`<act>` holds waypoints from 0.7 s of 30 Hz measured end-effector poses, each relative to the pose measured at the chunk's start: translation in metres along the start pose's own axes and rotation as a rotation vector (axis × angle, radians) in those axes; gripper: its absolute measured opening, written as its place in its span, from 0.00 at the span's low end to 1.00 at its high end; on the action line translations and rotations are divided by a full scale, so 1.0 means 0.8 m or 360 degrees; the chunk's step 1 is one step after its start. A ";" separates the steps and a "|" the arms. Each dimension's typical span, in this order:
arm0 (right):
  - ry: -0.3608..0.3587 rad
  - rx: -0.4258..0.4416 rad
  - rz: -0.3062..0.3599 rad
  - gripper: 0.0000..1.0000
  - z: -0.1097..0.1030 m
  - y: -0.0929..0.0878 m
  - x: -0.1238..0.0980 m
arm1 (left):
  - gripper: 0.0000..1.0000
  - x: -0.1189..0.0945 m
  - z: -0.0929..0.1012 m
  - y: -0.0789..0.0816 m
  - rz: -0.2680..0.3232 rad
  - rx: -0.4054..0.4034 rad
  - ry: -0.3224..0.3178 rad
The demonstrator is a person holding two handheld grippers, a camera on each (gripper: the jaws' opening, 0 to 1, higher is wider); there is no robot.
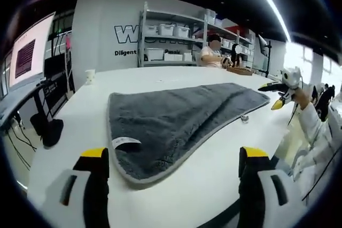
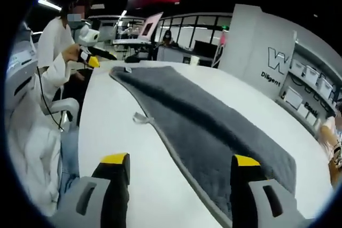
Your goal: Open the folded towel by lifting each exposed corner and separating the folded layers until the towel lies flat within the target outline without major curled edges
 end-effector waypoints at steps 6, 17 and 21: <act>0.0194 -0.0084 0.0041 0.61 -0.038 0.023 0.040 | 0.99 -0.002 0.002 -0.003 0.0006 -0.0005 -0.0004; 0.0366 -0.0185 0.0051 0.40 -0.076 0.035 0.093 | 0.99 -0.003 0.001 -0.002 0.0026 0.0000 -0.0005; 0.0393 -0.0204 0.0032 0.31 -0.079 0.031 0.105 | 0.99 -0.002 0.004 -0.005 -0.0002 0.0015 -0.0016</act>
Point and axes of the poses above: the point that each gripper's makers call its tool centre point, and the gripper's own axes: x roughly forward along the fingers, z roughly to its right, y roughly out of its top, the point moved 5 cm from there along -x, roughly backward along the fingers, and after that the axes turned 8 degrees about x, right-handed, at the moved point
